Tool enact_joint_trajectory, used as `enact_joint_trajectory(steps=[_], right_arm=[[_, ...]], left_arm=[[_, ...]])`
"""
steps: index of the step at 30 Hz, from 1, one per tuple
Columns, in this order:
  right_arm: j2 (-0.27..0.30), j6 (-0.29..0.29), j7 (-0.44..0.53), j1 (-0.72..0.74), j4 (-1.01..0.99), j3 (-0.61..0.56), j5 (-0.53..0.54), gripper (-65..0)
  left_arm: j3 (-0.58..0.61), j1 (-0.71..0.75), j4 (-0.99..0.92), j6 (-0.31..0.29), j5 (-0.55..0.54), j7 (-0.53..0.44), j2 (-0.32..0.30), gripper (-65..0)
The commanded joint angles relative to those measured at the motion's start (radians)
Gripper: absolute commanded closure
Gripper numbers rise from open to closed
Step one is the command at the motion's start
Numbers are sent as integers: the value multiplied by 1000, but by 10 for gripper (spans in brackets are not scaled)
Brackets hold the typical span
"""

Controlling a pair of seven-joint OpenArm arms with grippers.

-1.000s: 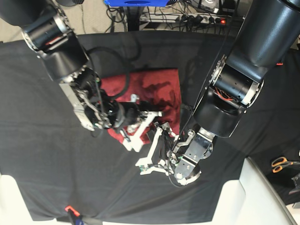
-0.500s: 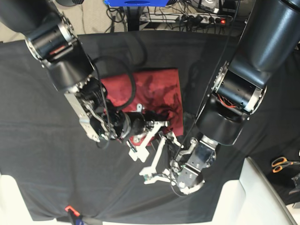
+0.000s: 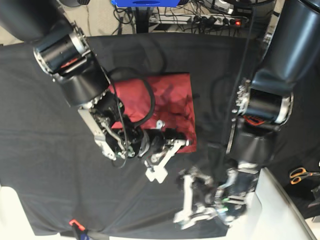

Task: Fold the T-shirt properly
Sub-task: 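Release the shirt with the left gripper and lift it away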

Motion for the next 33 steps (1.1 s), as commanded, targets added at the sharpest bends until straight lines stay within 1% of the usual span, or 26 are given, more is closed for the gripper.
enact_joint_trajectory(steps=[1, 3, 5, 7, 10, 11, 12, 14, 17, 18, 19, 20, 21, 22, 23, 25, 27, 29, 30, 32, 33], right_arm=[[-8, 14, 11, 32, 15, 3, 15, -35], [11, 14, 1, 55, 18, 3, 17, -35], [61, 8, -18, 73, 18, 5, 20, -35], [104, 7, -40, 74, 24, 38, 20, -36], [154, 7, -78, 27, 75, 201, 20, -44], [158, 7, -91, 16, 101, 252, 18, -44], [163, 7, -114, 4, 127, 301, 15, -44], [184, 7, -167, -8, 165, 356, 14, -44], [193, 7, -227, -10, 201, 348, 3, -44], [193, 7, -244, -10, 210, 324, -23, -44], [193, -10, -262, -7, 219, 282, -69, -44], [190, -35, -276, -4, 230, 239, -111, -45], [189, -75, -284, 2, 245, 189, -163, -53], [186, -115, -287, 7, 257, 144, -209, -77], [184, -138, -287, 7, 262, 111, -236, -117], [173, -182, -281, 8, 265, 55, -266, -243], [167, -213, -279, 8, 267, 37, -290, -377], [164, -230, -278, 8, 268, 37, -329, -488], [160, -240, -270, 8, 268, 38, -350, -515], [141, -260, -241, 8, 267, 38, -395, -515], [137, -263, -233, 8, 260, 38, -419, -515]], left_arm=[[-9, -18, 55, -5, -31, 9, 2, -451], [0, 24, 155, -5, -70, 49, -34, -451], [2, 88, 267, -5, -115, 83, -61, -449], [-4, 148, 382, -5, -143, 107, -68, -449], [-7, 239, 528, -5, -138, 132, -91, -448], [-7, 262, 560, -5, -126, 138, -97, -443], [-12, 291, 595, -5, -106, 146, -108, -421], [-56, 352, 658, -5, -61, 152, -120, -327], [-188, 453, 723, -5, -21, 149, -137, -102], [-237, 495, 734, -5, -21, 149, -150, -13], [-285, 535, 746, -5, -20, 146, -171, 0], [-319, 562, 757, -5, -21, 146, -186, 0], [-359, 595, 767, -5, -21, 144, -205, 0], [-394, 628, 775, -5, -21, 144, -222, 0], [-417, 654, 781, -5, -21, 144, -240, 0], [-449, 710, 798, -5, -21, 143, -289, 0], [-471, 762, 818, -5, -21, 141, -323, 0], [-494, 822, 850, -5, -21, 141, -347, 0], [-504, 846, 864, -5, -21, 140, -355, 0], [-524, 901, 884, -5, -21, 135, -374, 0], [-527, 932, 888, -5, -21, 111, -387, 0]])
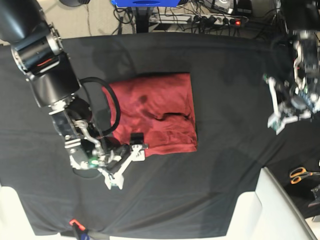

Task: Fold the T-shirt properly
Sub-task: 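Release the shirt with the left gripper and lift it away, then tuck and press the shirt's loose edge inward with the right gripper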

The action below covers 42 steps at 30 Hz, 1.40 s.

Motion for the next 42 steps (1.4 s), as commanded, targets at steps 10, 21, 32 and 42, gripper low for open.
enact_joint_trajectory(steps=[10, 21, 32, 42], right_arm=[[-31, 1, 22, 47, 3, 1, -140, -515], [-33, 1, 15, 74, -51, 0, -140, -384], [-113, 1, 22, 71, -94, -2, -234, -381], [-136, 2, 70, 77, -183, -2, -283, -380]], left_arm=[[-17, 208, 16, 5, 12, -215, -69, 0], [-9, 199, 13, 5, 12, -215, -43, 0], [-11, 199, 11, 5, 12, -215, -41, 0], [-9, 204, 10, 5, 12, -215, -41, 0]])
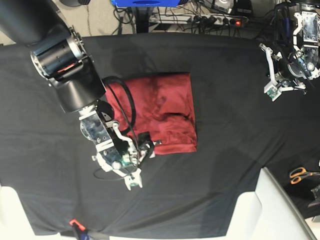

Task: Fold the T-shirt properly
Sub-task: 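Tuck and press the shirt's loose edge inward with the right gripper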

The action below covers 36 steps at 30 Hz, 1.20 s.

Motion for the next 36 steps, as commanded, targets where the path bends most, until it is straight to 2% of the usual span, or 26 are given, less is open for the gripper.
enact_joint_trajectory(steps=[1, 16, 19, 23, 25, 36], right_arm=[[-5, -1, 22, 30, -1, 1, -8, -380], [1, -1, 48, 44, -12, 1, -8, -372], [1, -1, 50, 50, -13, 1, -8, -278], [1, -1, 50, 61, -42, 1, -8, -93], [1, -1, 50, 64, -48, 1, -8, -39], [2, -1, 96, 73, -81, 1, -8, -24]], left_arm=[[-6, 0, 12, 6, 1, -5, -17, 0], [-6, 0, 12, 6, 1, -5, -17, 0], [-6, 0, 12, 6, 1, -5, -17, 0], [-5, 0, 12, 6, 1, -5, -17, 0], [-5, 0, 12, 6, 1, -5, -17, 0], [-5, -4, -37, 6, -2, -5, -17, 0]])
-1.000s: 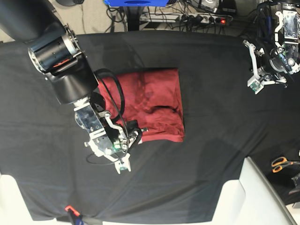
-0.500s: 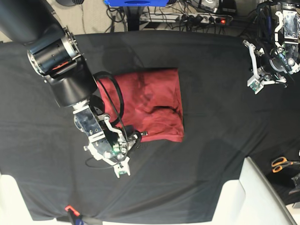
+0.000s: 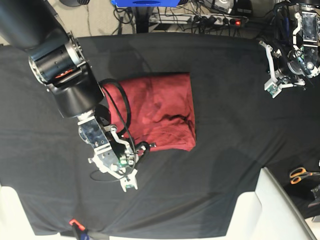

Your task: Fold the T-shirt properly

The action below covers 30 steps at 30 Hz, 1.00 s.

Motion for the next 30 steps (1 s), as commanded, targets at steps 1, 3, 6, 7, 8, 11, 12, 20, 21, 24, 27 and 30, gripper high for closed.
enact_joint_trajectory(steps=[1, 3, 6, 7, 8, 11, 12, 20, 21, 24, 27, 30], right_arm=[[-4, -1, 24, 41, -3, 1, -4, -23], [-4, -1, 43, 48, -28, 1, -4, -23], [-6, -1, 71, 55, -55, 1, -4, -23], [-6, -1, 74, 58, -58, 1, -4, -23], [-7, -1, 73, 63, -58, 1, -4, -23], [-11, -1, 74, 64, -60, 3, -4, -23], [-11, -1, 76, 66, -60, 3, -4, -23], [-12, 0, 48, 66, -47, 4, -4, -30], [-12, 0, 36, 61, -28, 4, -4, -30], [5, -1, 30, -15, 134, 7, -3, -23], [35, -4, 11, -75, 286, 9, -3, -23], [39, -4, -52, -101, 359, 9, -3, -23]], left_arm=[[-5, -4, 13, 6, 4, -4, -17, 0], [-5, -4, 13, 6, 4, -4, -17, 0], [-5, -4, 13, 6, 5, -4, -17, 0], [-5, -5, 13, 6, 5, -4, -17, 0], [-5, -5, 13, 6, 5, -4, -17, 0], [-5, -5, 13, 6, 5, -4, -17, 0], [-5, -5, 13, 6, 5, -4, -17, 0], [-5, -2, 16, 6, 2, -6, -17, 0], [-5, 1, 20, 6, 2, -7, -17, 0], [-5, 4, 43, 6, -4, -9, -12, 0], [-5, 6, 60, 6, 0, -9, 18, 0], [-5, 6, 65, 6, -4, -9, 38, 0]])
